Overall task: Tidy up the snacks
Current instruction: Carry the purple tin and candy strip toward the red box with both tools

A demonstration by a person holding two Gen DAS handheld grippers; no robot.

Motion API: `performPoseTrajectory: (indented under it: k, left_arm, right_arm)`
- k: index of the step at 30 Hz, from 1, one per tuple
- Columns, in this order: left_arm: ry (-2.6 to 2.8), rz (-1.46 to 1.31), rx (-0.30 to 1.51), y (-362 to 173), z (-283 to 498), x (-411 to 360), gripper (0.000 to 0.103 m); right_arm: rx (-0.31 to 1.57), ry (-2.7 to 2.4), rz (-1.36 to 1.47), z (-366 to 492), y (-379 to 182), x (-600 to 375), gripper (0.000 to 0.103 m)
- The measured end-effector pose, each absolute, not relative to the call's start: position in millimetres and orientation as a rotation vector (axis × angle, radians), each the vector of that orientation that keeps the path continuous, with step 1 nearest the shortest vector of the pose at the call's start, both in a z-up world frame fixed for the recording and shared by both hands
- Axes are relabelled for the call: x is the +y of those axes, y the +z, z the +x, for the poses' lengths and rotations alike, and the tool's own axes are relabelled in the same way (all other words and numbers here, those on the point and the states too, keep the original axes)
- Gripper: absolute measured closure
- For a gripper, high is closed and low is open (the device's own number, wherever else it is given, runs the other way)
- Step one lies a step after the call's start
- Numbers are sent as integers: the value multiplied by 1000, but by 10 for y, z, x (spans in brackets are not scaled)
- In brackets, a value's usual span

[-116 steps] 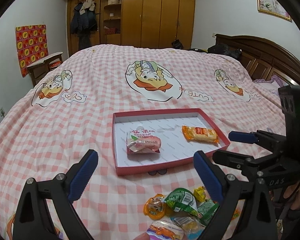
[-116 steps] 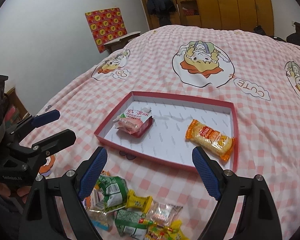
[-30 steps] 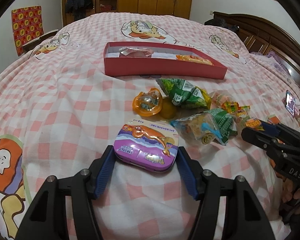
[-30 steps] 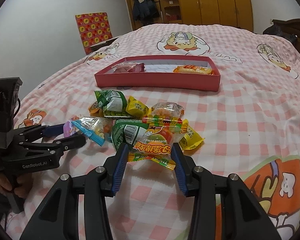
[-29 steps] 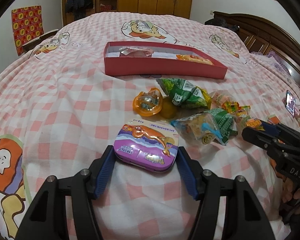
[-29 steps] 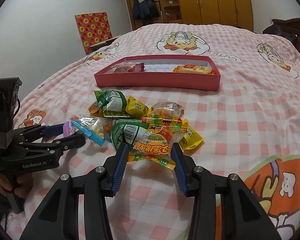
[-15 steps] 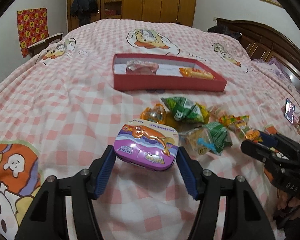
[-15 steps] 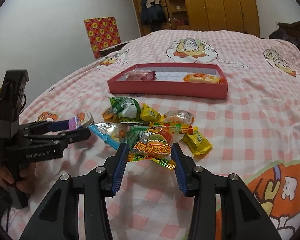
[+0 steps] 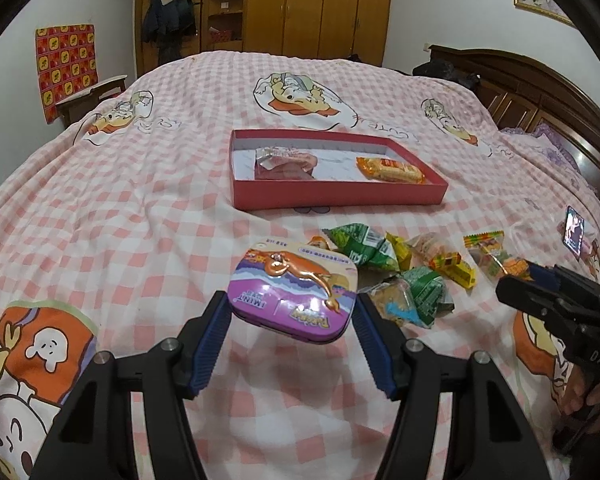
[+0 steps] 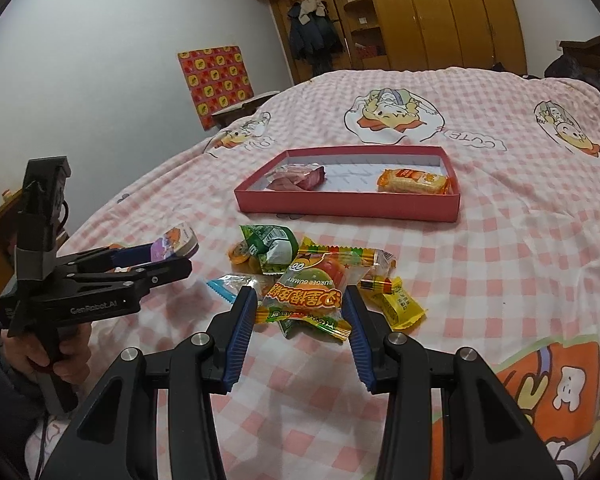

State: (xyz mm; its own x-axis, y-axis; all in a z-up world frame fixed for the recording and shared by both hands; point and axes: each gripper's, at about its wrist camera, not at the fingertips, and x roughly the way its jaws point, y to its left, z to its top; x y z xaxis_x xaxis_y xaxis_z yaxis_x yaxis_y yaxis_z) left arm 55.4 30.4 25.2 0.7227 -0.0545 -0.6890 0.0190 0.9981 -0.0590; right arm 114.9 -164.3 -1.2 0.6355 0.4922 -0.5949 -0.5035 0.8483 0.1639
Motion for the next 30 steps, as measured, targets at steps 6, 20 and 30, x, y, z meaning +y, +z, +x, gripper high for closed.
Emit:
performPoseTrajectory:
  k: [6, 20, 30]
  left_arm:
    - [-48, -48, 750, 322, 580, 300, 38]
    - [-57, -63, 717, 477, 726, 345, 38]
    - [-55, -54, 710, 498, 881, 335, 37]
  right_arm:
    - [666, 567, -39, 1182, 73, -1617, 58]
    - [666, 587, -82, 1412, 195, -1513, 58]
    - [648, 619, -64, 1509, 278, -1408, 58]
